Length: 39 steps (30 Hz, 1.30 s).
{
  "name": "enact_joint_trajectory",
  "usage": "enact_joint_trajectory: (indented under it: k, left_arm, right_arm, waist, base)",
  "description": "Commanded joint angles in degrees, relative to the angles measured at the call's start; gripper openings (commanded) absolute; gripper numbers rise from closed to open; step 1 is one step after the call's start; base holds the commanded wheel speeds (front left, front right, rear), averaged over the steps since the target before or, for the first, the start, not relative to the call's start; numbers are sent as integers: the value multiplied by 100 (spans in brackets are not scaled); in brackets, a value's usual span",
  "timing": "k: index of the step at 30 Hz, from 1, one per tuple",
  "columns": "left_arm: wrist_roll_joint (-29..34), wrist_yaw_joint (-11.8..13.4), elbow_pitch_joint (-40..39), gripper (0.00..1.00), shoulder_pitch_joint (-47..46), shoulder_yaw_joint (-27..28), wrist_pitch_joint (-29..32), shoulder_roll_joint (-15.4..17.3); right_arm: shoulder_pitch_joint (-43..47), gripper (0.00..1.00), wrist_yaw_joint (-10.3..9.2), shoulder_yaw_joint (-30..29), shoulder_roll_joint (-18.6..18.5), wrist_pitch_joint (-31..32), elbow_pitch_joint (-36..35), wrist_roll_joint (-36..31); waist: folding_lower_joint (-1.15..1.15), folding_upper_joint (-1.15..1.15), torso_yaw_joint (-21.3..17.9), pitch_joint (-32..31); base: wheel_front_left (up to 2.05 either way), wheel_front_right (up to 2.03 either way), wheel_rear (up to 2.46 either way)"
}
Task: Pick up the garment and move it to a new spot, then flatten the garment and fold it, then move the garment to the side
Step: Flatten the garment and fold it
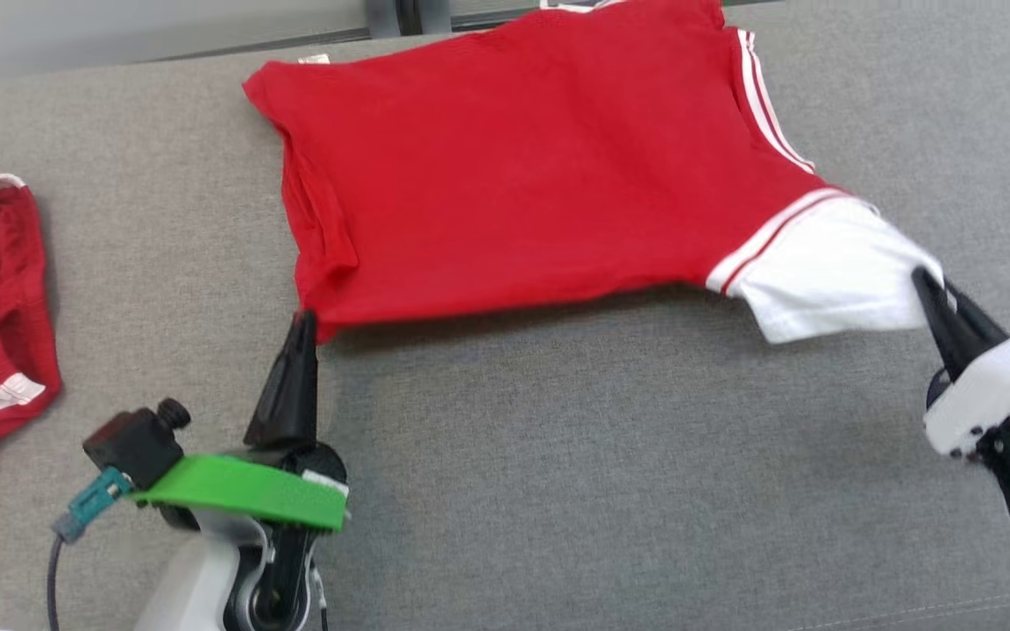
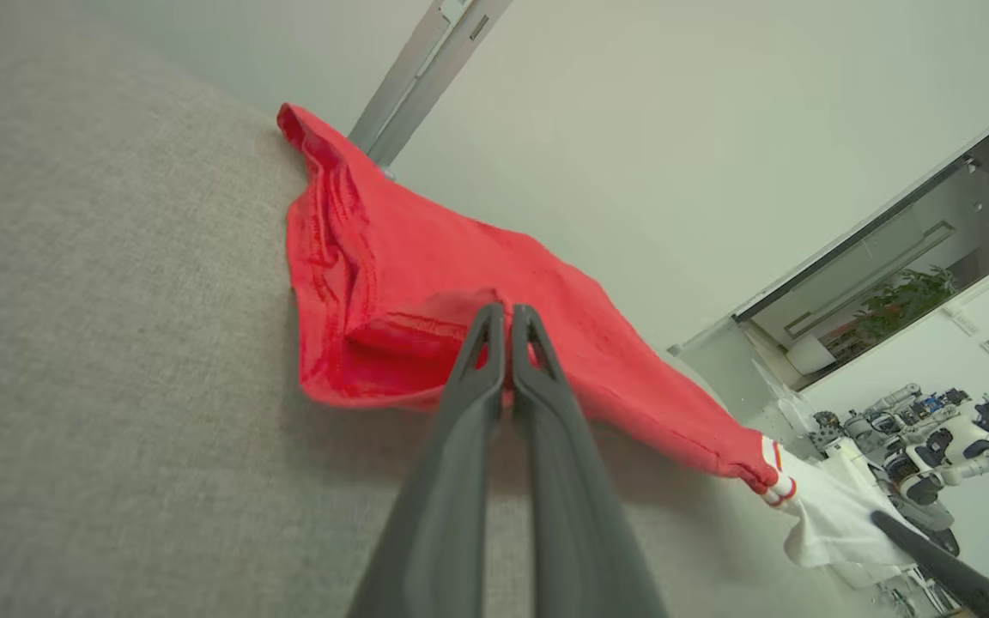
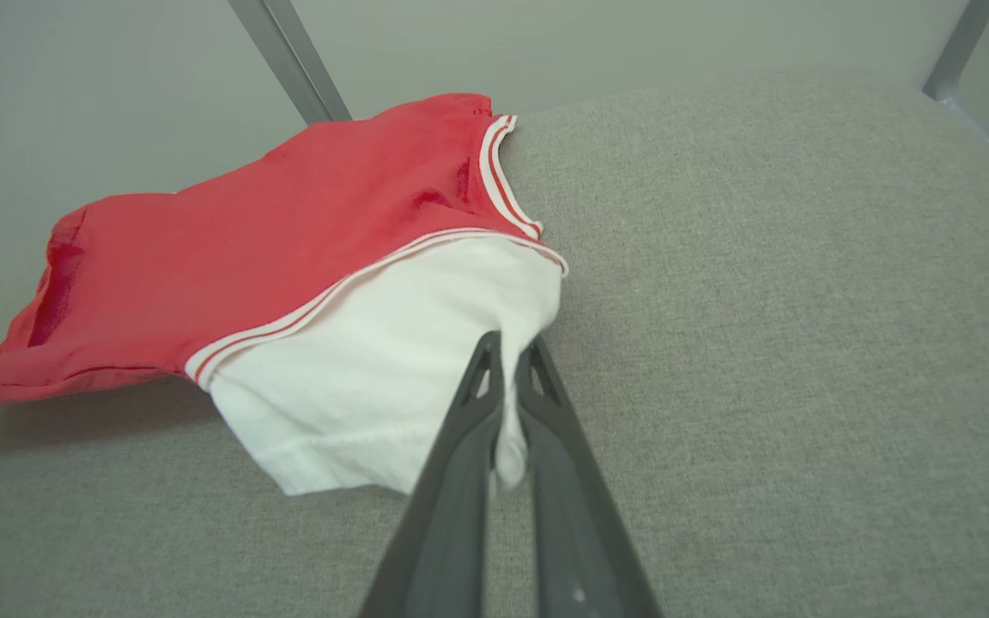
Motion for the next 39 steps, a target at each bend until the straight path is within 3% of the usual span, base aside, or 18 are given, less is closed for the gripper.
enact_joint_trajectory:
  k: [1,11,20,25,31,39]
  left_arm:
    - [-37,-12,93,0,135,-70,-1,119]
    - [-328,-11,1074,0,645,-420,30,459]
    - [-636,-3,1606,0,948,-845,378,805]
    - [-911,-3,1515,0,1099,-1027,650,924]
    - [-1022,-3,1053,0,969,-971,404,991]
    - [-1065,-3,678,0,317,-1095,420,819]
  right_arm:
    - [258,0,-10,-87,49,202,-67,-54]
    - [1695,0,-10,-401,595,1498,-611,-61]
    - [2415,0,-10,-566,713,2252,-767,-370]
    - [2754,0,-10,-699,826,2726,-945,-235]
    - [2452,0,-10,-1030,898,2326,-1339,-227]
    - [1602,0,-10,-794,711,2012,-1069,-141]
  waist:
    - [0,0,133,-303]
    - [0,0,289,-677]
    - [0,0,336,-780]
    - [0,0,340,-837]
    - [0,0,361,-861]
    - [0,0,409,-768]
  base:
    - [0,0,0]
    - [0,0,0]
    - [0,0,0]
    - [0,0,0]
    - [0,0,0]
    - [0,0,0]
